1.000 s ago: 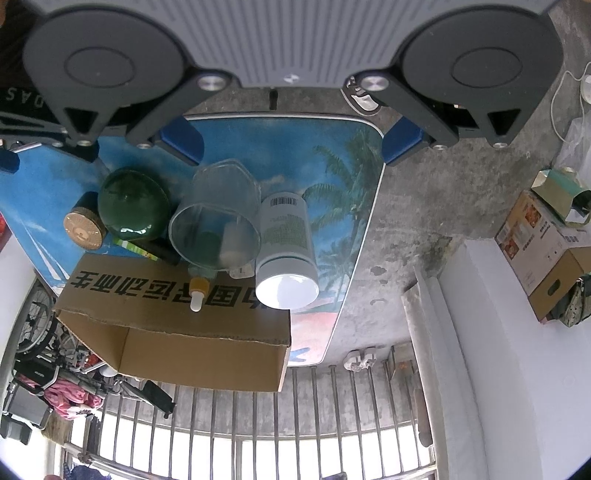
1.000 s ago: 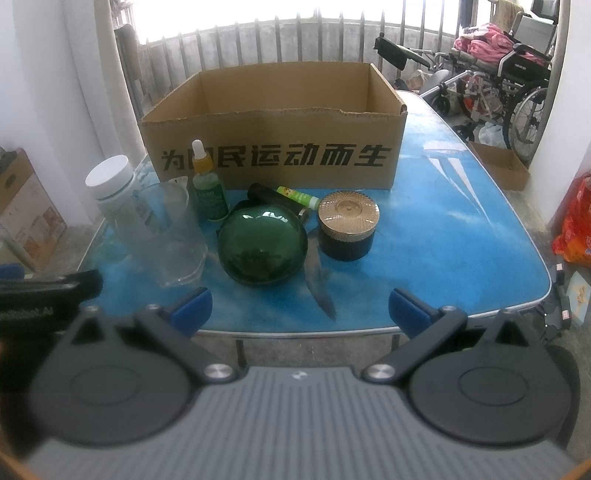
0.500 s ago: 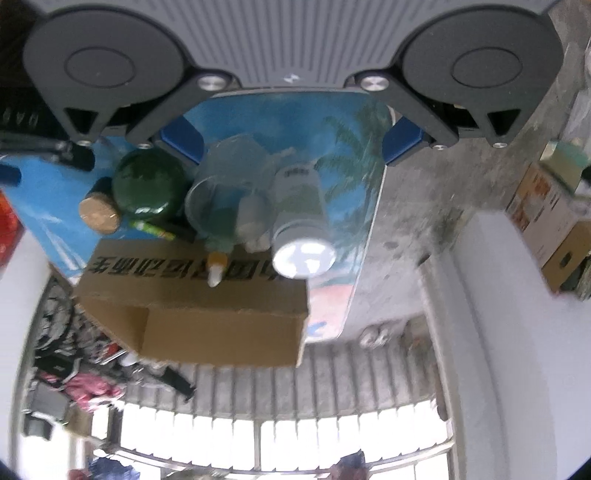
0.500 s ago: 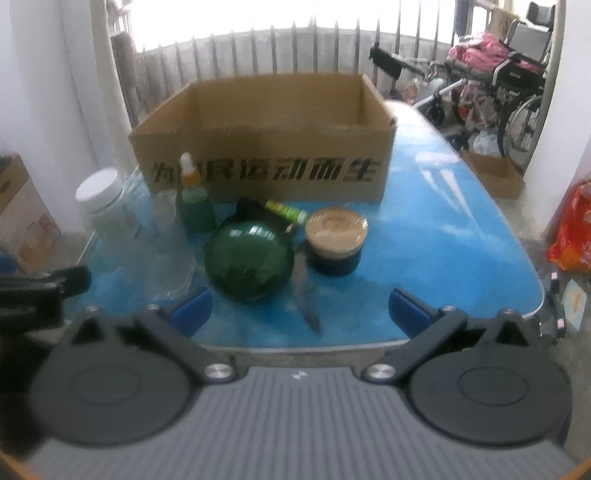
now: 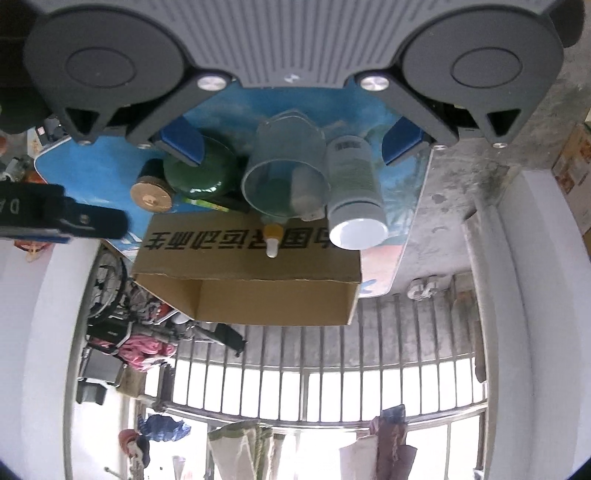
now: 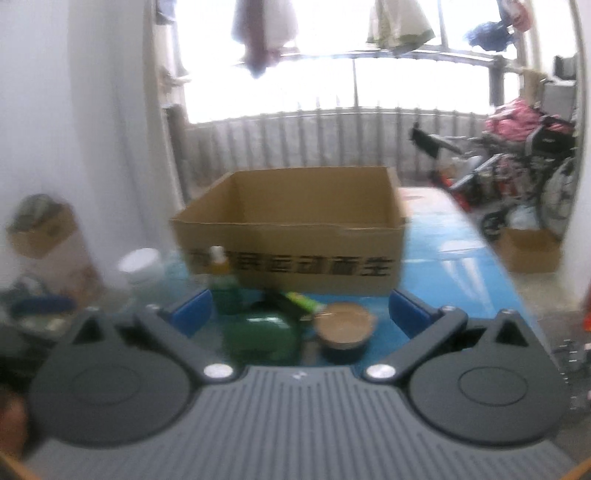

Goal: Organize rigid objects
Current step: 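Move the right tool to the clear glass cup and close on its rim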

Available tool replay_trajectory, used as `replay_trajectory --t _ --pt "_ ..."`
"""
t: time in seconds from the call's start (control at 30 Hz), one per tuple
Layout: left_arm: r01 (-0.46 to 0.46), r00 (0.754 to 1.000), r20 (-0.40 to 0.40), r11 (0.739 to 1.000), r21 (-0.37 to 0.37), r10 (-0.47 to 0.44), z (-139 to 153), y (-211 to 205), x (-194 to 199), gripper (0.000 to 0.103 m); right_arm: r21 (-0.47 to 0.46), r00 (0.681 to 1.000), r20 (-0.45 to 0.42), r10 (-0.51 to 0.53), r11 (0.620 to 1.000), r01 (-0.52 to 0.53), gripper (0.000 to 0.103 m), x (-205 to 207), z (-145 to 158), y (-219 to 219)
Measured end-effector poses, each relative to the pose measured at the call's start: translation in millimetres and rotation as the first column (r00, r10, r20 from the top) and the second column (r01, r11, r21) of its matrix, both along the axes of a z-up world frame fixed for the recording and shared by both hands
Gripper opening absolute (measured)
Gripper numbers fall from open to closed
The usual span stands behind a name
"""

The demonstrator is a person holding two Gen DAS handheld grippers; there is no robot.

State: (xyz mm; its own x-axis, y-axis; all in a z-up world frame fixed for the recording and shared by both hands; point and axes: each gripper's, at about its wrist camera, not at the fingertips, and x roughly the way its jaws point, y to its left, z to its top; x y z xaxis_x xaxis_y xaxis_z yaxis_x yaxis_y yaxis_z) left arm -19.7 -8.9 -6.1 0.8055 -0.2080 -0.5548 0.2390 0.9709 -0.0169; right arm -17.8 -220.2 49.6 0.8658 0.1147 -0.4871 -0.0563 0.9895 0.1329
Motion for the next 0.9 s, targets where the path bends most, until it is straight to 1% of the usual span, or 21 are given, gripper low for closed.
replay_trajectory --t 0.17,0.2,0.27,0.4,0.5,0.53,0.57,0.6,0.67,0.73,0.8,0.9 --pt "0.009 0.996 0.085 0.997 0.083 -0.016 -14.7 -2.7 1.5 0.103 0.065 0.992 0.008 0.123 0.99 -0.123 0.102 12.4 -1.2 22.7" --pt "0.013 0.994 0.103 0.996 0.089 -0.022 -17.4 -1.9 1.0 0.103 0.075 0.99 0.011 0.144 0.987 -0.144 0.102 16.5 -1.0 27.2" --pt "0.018 0.991 0.133 0.996 0.084 -0.029 -23.0 1.5 1.0 0.103 0.084 0.984 0.008 0.177 0.981 -0.177 0.102 24.8 -0.5 38.1" --pt "0.032 0.99 0.135 0.998 0.05 -0.039 -33.3 4.3 3.5 0.102 0.093 0.972 -0.047 0.232 0.969 -0.227 0.1 48.0 -6.4 57.2" --pt "0.038 0.988 0.15 0.998 0.05 -0.045 -37.4 5.6 4.7 0.101 0.066 0.964 -0.079 0.254 0.966 -0.249 0.092 65.0 -10.5 71.1" --pt "0.047 0.987 0.151 0.998 0.044 -0.053 -38.9 6.3 6.4 0.1 0.051 0.962 -0.091 0.257 0.966 -0.253 0.087 69.8 -12.2 74.8" --pt "0.057 0.987 0.15 0.998 0.037 -0.062 -40.4 6.4 8.0 0.1 0.037 0.96 -0.105 0.26 0.965 -0.258 0.079 74.3 -14.6 78.3" --pt "0.07 0.987 0.146 0.997 0.026 -0.073 -42.7 7.3 9.4 0.098 0.024 0.957 -0.121 0.264 0.965 -0.263 0.075 80.1 -17.6 81.6" --pt "0.089 0.988 0.129 0.996 0.014 -0.091 -47.5 6.7 13.6 0.092 -0.003 0.952 -0.16 0.262 0.964 -0.266 0.062 93.6 -25.0 89.5" --pt "0.11 0.988 0.106 0.994 0.011 -0.111 -51.4 5.5 17.6 0.081 -0.021 0.945 -0.194 0.264 0.962 -0.273 0.052 101.7 -29.0 94.3" --pt "0.128 0.988 0.082 0.992 0.007 -0.129 -54.4 4.2 22.6 0.075 -0.037 0.938 -0.221 0.266 0.959 -0.28 0.048 109.8 -32.8 99.6" --pt "0.142 0.989 0.052 0.99 -0.009 -0.141 -58.3 4.0 29.6 0.066 -0.047 0.928 -0.255 0.27 0.956 -0.291 0.04 122.8 -39.4 104.7"
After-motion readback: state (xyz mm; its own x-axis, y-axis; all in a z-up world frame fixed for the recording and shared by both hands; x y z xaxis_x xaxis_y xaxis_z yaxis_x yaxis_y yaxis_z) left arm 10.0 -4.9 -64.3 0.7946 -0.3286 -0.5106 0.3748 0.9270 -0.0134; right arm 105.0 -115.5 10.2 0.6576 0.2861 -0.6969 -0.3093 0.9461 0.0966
